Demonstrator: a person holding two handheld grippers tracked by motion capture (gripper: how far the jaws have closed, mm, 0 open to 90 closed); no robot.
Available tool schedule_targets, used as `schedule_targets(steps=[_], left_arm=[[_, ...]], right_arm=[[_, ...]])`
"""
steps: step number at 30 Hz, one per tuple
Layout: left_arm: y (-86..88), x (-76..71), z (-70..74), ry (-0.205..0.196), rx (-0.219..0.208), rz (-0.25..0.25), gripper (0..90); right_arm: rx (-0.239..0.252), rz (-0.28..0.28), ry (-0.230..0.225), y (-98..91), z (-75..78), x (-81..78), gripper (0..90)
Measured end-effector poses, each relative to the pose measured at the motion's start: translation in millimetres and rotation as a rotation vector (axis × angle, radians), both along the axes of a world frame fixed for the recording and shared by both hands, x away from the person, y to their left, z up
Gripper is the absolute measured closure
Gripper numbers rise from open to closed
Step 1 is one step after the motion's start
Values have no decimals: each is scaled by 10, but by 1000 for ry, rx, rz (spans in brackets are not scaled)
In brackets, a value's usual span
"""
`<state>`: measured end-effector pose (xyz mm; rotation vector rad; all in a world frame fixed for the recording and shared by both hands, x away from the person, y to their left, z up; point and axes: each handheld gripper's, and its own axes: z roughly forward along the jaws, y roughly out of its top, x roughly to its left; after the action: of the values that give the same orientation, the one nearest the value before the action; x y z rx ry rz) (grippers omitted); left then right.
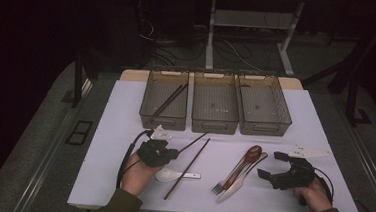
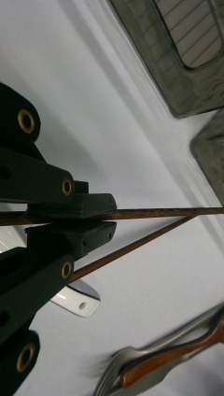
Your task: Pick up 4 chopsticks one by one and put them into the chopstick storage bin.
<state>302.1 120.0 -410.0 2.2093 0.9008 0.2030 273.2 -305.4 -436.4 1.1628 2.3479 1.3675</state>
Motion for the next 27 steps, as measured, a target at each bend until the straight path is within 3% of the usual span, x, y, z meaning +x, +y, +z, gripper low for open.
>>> schedule_targets(steps=[15,27], left_arm=[[211,18,127,1,-48,-69,844],[276,63,261,-27,-82,-64,844]], right_arm=[[-1,2,0,1,0,-1,8],[-1,-1,1,6,-1,-1,8]])
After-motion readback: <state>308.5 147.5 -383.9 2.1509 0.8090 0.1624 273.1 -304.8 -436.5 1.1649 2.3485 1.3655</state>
